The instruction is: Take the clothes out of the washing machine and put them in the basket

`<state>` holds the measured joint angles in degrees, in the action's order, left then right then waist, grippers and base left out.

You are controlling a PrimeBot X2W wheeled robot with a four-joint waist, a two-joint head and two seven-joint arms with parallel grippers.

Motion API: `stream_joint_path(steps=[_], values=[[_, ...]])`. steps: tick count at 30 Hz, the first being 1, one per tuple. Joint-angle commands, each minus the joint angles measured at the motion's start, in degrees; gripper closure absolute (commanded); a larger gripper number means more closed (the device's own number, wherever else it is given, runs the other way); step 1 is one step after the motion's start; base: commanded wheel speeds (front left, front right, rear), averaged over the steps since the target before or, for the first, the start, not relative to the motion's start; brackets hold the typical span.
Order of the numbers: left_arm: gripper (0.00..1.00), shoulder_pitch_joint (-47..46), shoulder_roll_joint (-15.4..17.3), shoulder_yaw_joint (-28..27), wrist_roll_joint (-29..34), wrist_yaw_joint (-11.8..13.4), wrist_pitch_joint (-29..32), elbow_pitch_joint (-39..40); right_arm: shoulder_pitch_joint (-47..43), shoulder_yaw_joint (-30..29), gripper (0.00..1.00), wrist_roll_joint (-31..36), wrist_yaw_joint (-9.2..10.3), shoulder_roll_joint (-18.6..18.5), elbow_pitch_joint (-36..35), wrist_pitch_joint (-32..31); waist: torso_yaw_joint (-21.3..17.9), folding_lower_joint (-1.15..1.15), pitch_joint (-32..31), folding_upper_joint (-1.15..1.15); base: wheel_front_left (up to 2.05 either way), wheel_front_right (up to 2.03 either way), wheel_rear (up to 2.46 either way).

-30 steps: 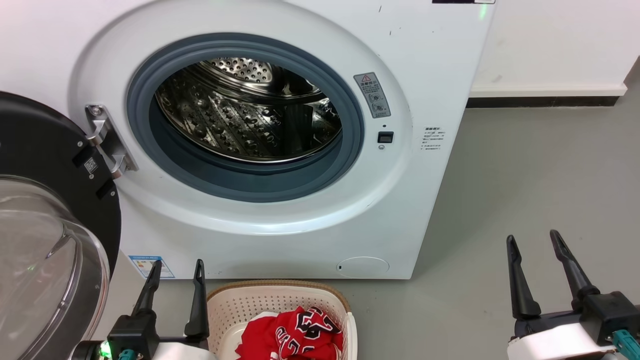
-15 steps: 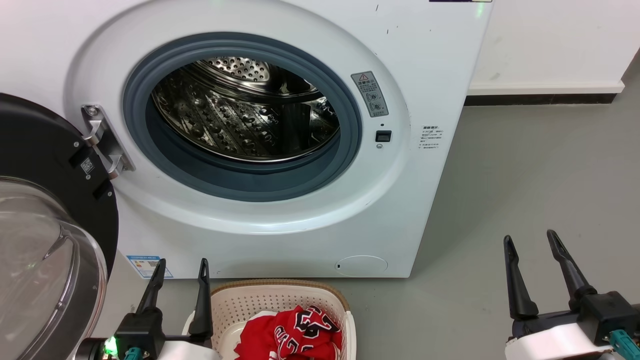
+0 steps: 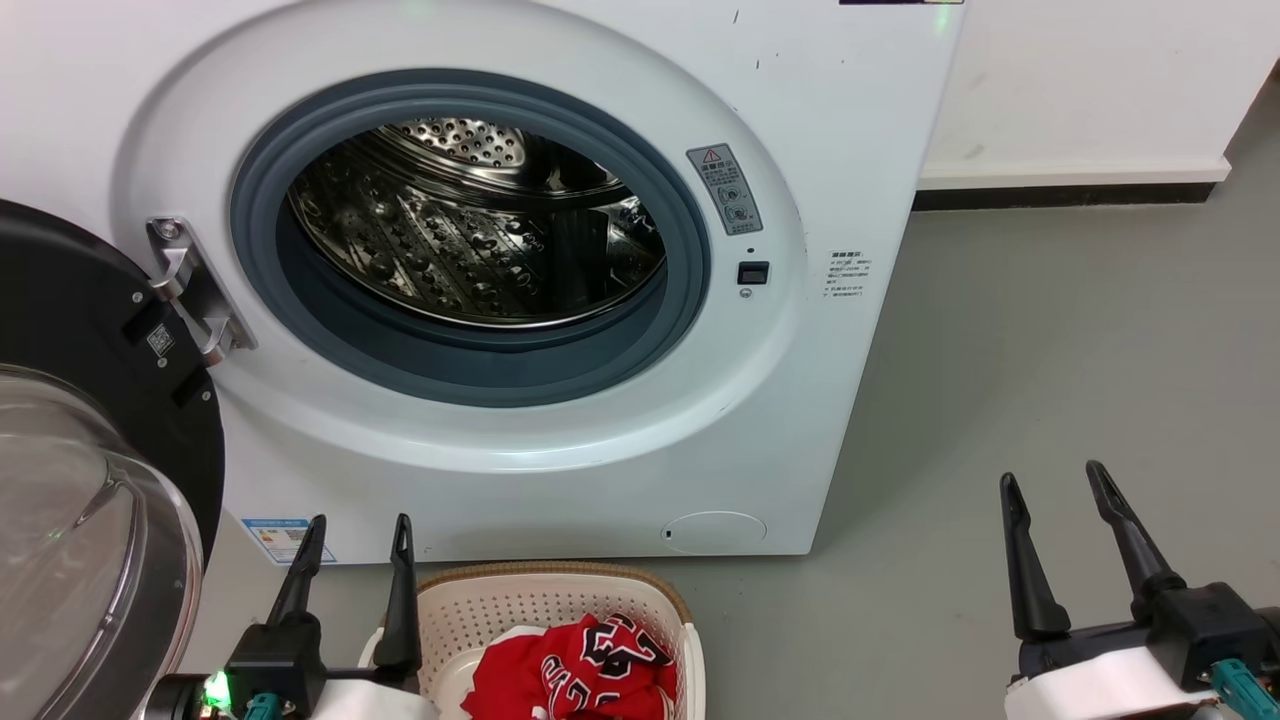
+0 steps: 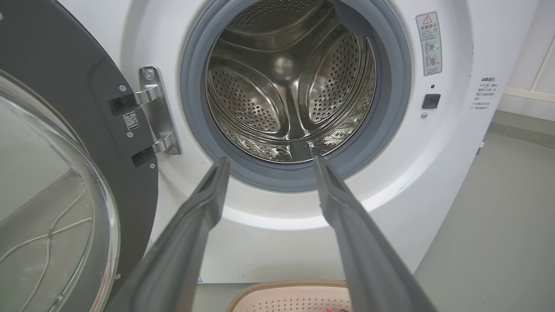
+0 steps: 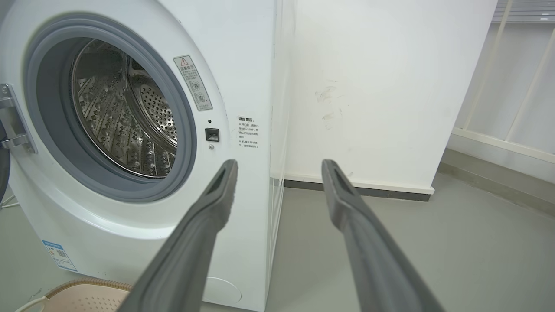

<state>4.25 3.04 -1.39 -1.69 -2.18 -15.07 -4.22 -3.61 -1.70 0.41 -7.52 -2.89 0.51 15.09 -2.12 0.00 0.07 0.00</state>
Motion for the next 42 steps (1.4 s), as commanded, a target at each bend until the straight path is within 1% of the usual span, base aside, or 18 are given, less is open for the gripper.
stream_joint_path(steps=[1,2,6,14,23,42], values=[[0.00,-0.47,-0.10,-0.17,-0.03,-0.01,-0.15,0.35,0.13,-0.02,0.00,0.23,0.06,0.03,0.01,0.11,-0.06,0.00,0.04,0.00,0.00,0.00,0.00],[1.00,0.04,-0.02,-0.11,-0.11,-0.10,0.01,0.09,-0.04,0.00,1.00,-0.03,-0.01,0.00,0.11,0.00,-0.07,0.00,0.04,0.00,0.00,0.00,0.00],[1.00,0.42,-0.12,-0.33,-1.00,-0.16,0.72,-2.10,-0.66,0.22,1.00,-1.02,-0.01,0.02,1.81,-0.15,-0.06,0.00,0.03,0.00,0.00,0.00,0.00],[1.00,-1.07,-0.12,-1.14,-10.91,-0.74,3.33,-3.20,0.50,0.38,1.00,-11.99,-0.01,-0.62,2.97,-1.96,0.08,0.00,0.04,0.00,0.00,0.00,0.00],[1.00,-2.11,-0.12,-1.40,-21.06,-1.32,5.38,-3.72,1.84,0.50,1.00,-22.87,0.00,-1.14,4.34,-3.82,0.24,0.00,0.04,0.00,0.00,0.00,0.00],[1.00,-4.42,-0.12,-2.32,-39.19,-2.43,9.55,-5.20,3.99,0.31,1.00,-42.05,0.01,-1.77,6.62,-7.49,0.57,0.00,0.06,0.00,0.00,0.00,0.00]])
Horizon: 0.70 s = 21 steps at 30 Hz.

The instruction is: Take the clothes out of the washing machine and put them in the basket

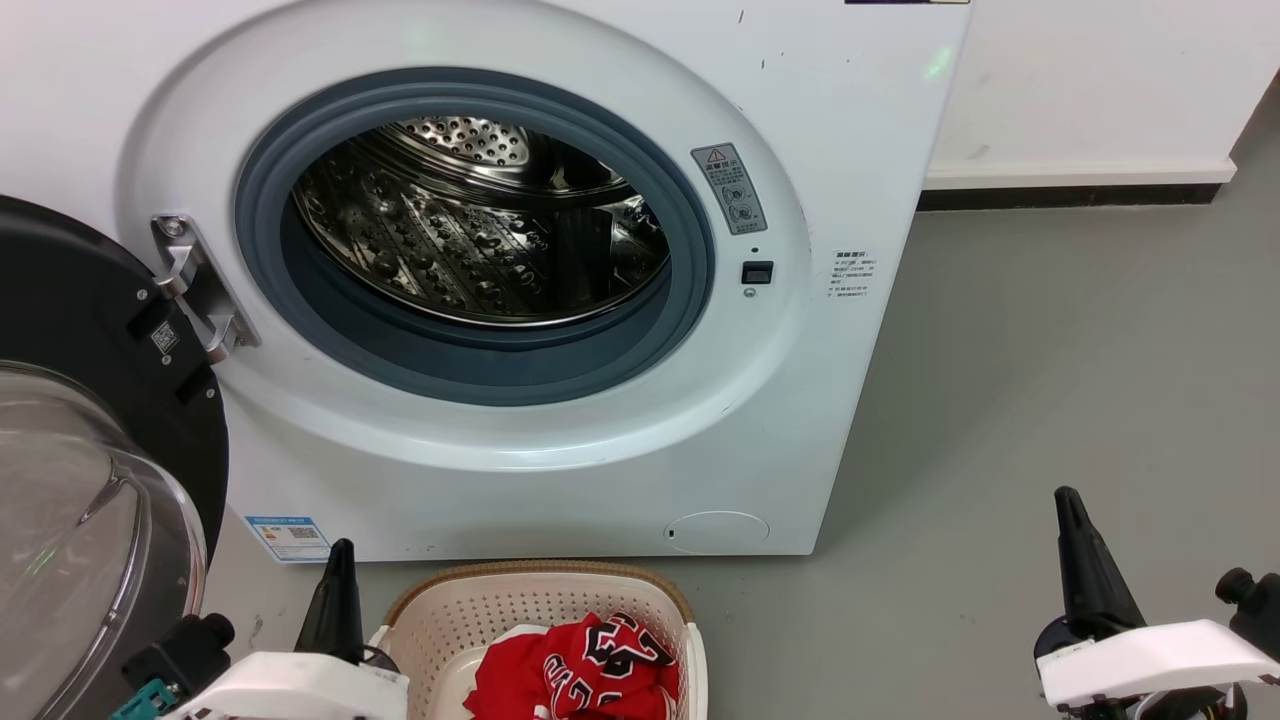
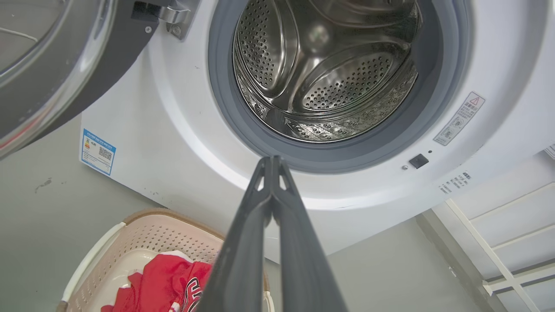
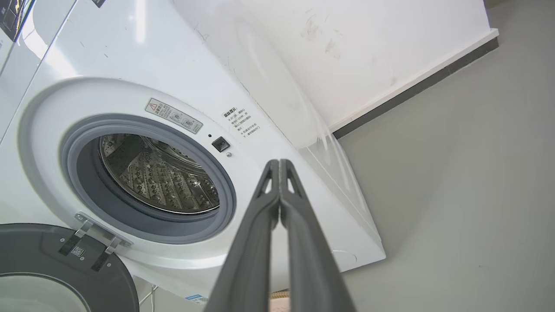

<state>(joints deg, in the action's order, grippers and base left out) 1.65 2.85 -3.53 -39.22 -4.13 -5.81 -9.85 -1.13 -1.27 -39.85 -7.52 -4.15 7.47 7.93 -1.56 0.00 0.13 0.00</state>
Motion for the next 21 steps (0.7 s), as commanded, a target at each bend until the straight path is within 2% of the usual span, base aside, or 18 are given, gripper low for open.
stream_joint_path(steps=[1,21], values=[[1.00,-1.91,0.06,-0.22,-2.52,-0.53,0.50,0.35,1.64,-0.14,1.00,-2.69,0.01,-0.54,-0.23,-0.50,0.03,0.00,0.00,0.00,0.00,0.00,0.00],[1.00,-3.91,0.06,-1.14,-17.86,-1.45,4.14,-1.01,3.46,-0.72,1.00,-18.65,0.02,-0.76,1.74,-3.95,0.38,0.00,0.01,0.00,0.00,0.00,0.00]])
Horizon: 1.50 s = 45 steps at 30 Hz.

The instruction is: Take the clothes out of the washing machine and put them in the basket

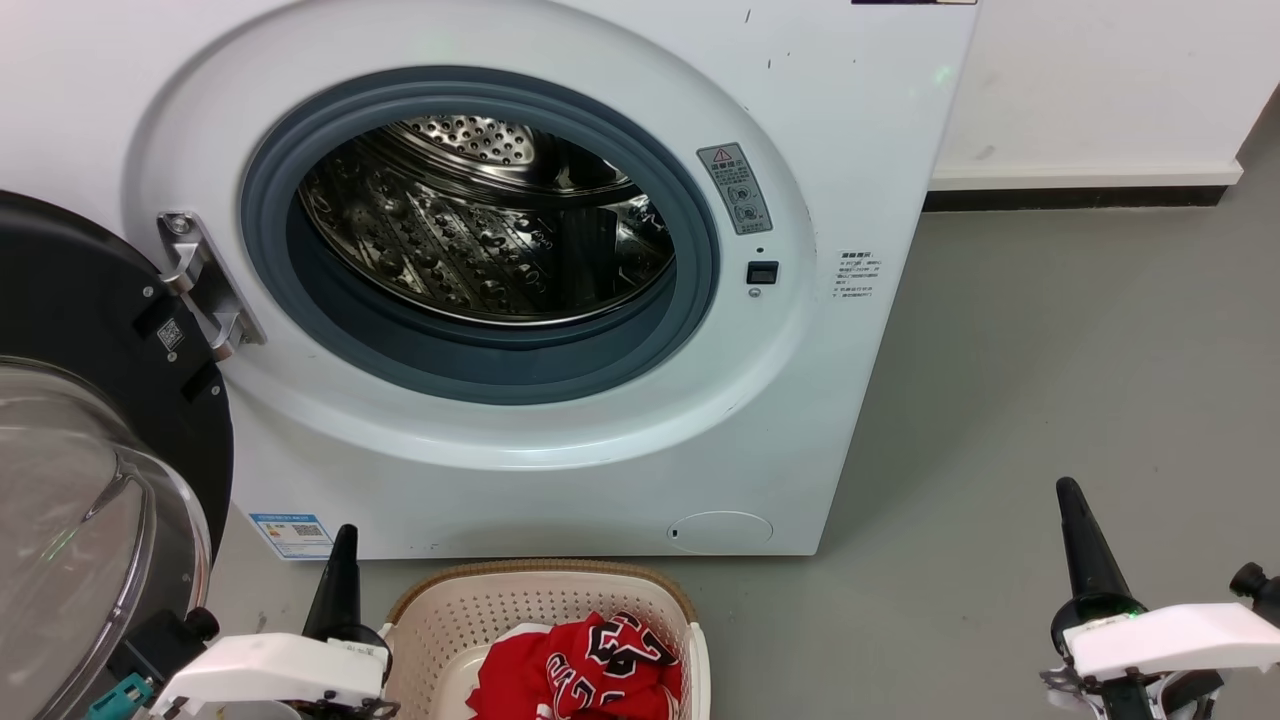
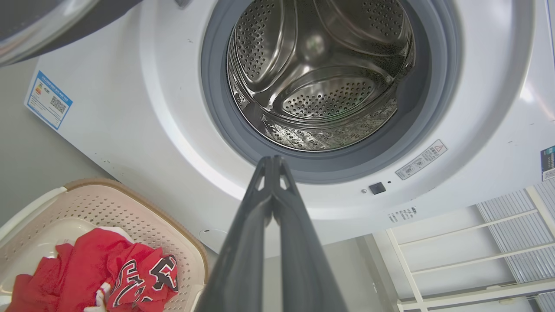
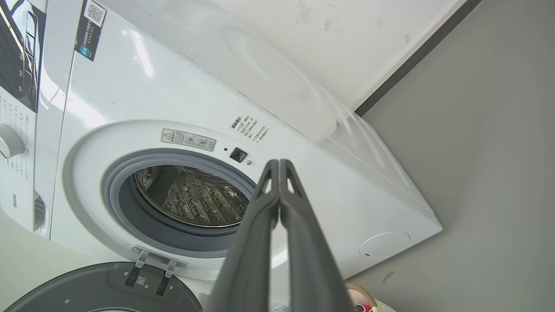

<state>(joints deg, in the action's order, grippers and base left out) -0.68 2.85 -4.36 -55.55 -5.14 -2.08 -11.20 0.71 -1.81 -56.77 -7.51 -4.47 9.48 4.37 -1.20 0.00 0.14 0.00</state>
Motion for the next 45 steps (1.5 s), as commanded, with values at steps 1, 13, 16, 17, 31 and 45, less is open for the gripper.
stream_joint_path(steps=[1,13,16,17,31,45], values=[[1.00,-1.66,0.05,-0.36,-2.22,-0.49,0.55,0.29,1.66,-0.22,1.00,-2.43,0.01,-0.45,-0.16,-0.54,0.04,0.00,0.00,0.00,0.00,0.00,0.00],[1.00,-2.67,0.05,-0.81,-10.10,-0.96,2.43,-0.44,2.58,-0.63,1.00,-10.49,0.01,-0.46,0.85,-2.42,0.25,0.00,0.01,0.00,0.00,0.00,0.00],[1.00,-2.82,0.05,-0.90,-11.88,-1.00,2.90,-0.59,2.80,-0.75,1.00,-12.33,0.01,-0.45,1.10,-2.97,0.30,0.00,0.01,0.00,0.00,0.00,0.00],[1.00,-2.89,0.05,-0.93,-12.49,-1.04,3.00,-0.64,2.90,-0.77,1.00,-12.93,0.01,-0.45,1.18,-2.99,0.32,0.00,0.01,0.00,0.00,0.00,0.00],[1.00,-3.93,0.04,-1.37,-20.91,-1.55,5.02,-1.45,3.86,-1.37,1.00,-21.45,0.01,-0.34,2.35,-5.16,0.58,0.00,0.02,0.00,0.00,0.00,0.00],[1.00,-4.86,0.03,-1.85,-28.78,-2.04,6.88,-2.22,4.84,-2.02,1.00,-29.39,0.02,-0.14,3.39,-7.23,0.86,0.00,0.03,0.00,0.00,0.00,0.00]])
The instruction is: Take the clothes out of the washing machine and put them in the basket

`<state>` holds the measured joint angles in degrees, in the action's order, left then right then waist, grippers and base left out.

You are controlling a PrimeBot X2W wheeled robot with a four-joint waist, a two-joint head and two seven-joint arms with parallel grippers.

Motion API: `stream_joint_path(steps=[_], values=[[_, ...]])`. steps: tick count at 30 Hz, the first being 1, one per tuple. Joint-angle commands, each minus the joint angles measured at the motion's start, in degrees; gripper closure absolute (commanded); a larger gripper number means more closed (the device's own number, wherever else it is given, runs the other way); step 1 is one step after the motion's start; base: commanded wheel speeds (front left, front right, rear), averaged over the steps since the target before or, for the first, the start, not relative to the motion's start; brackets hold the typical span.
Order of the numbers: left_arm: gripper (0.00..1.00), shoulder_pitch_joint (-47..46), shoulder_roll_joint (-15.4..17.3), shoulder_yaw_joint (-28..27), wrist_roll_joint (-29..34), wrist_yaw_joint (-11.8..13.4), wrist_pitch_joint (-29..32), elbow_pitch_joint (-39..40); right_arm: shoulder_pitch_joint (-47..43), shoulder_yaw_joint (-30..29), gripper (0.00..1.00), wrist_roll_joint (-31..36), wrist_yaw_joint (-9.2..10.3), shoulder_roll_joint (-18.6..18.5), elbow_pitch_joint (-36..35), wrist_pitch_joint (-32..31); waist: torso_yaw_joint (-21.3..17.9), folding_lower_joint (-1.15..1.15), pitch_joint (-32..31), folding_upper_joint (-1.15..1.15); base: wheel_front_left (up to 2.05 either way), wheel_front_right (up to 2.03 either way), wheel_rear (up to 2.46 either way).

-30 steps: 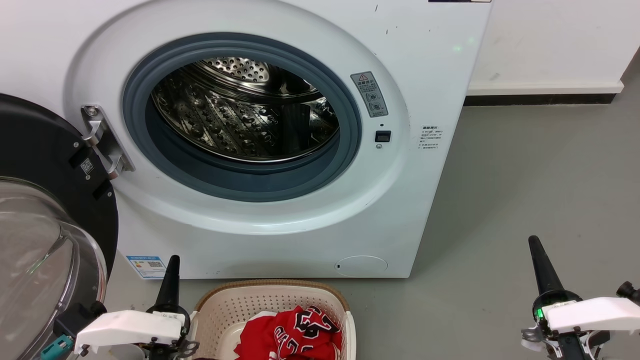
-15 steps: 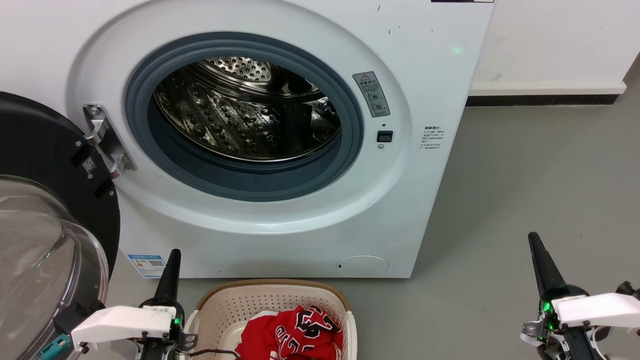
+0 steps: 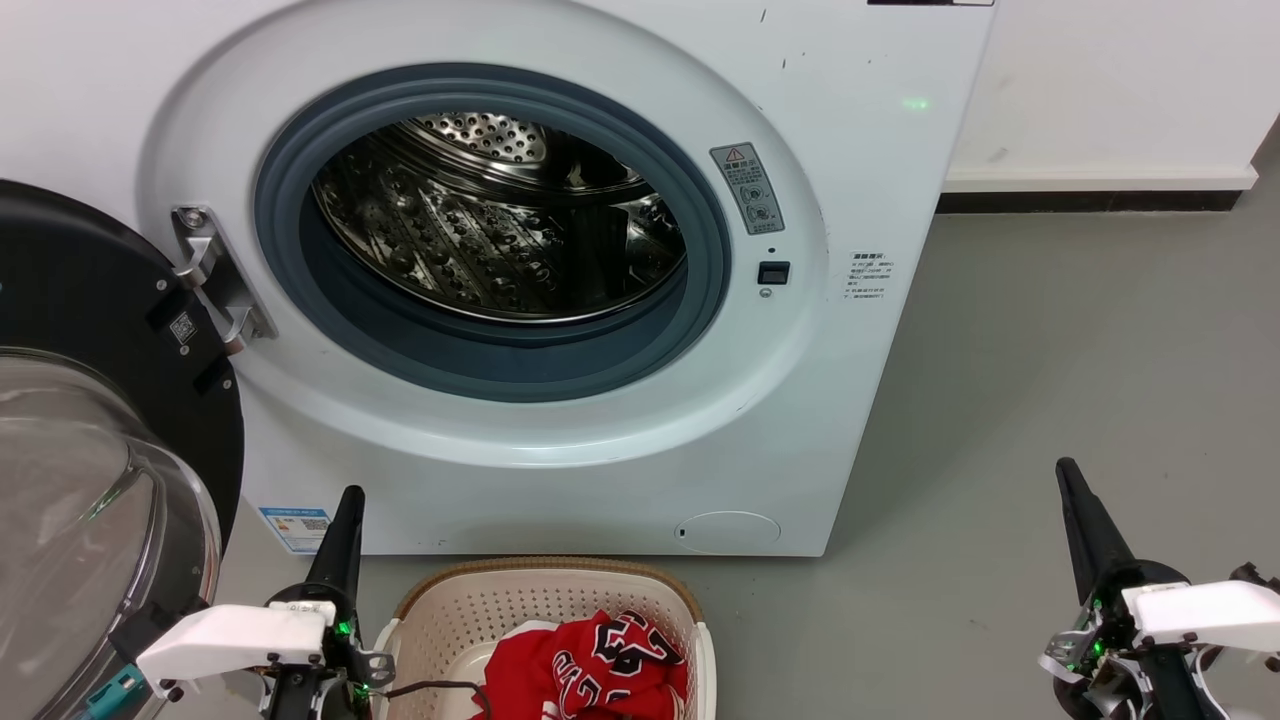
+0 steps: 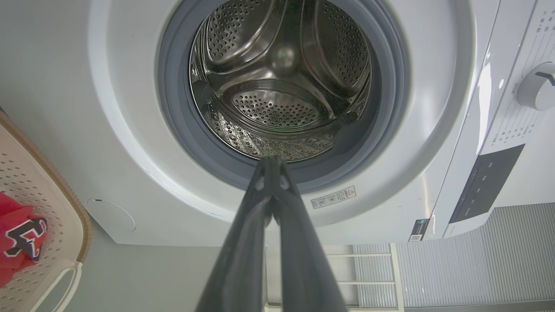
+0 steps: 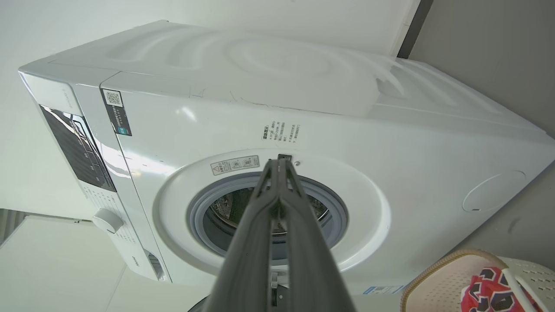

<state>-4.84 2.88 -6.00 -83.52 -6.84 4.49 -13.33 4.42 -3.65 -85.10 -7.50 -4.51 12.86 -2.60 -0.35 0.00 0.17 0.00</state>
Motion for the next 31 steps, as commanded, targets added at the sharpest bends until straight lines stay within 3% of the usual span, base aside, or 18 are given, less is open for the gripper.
stream_joint_path(steps=[1,17,31], values=[[1.00,-0.78,0.00,-0.23,-1.29,-0.36,0.38,-0.13,1.16,-0.21,1.00,-1.51,0.01,-0.08,0.08,-0.42,0.03,0.00,0.00,0.00,0.00,0.00,0.00],[1.00,-1.70,-0.02,-0.69,-9.07,-0.79,2.27,-0.84,1.93,-0.88,1.00,-9.21,0.02,0.20,1.21,-2.46,0.35,0.00,0.01,0.00,0.00,0.00,0.00],[1.00,-1.62,-0.02,-0.67,-8.93,-0.80,2.25,-0.81,1.99,-1.20,1.00,-8.70,0.02,0.42,1.18,-2.76,0.35,0.00,0.01,0.00,0.00,0.00,0.00]])
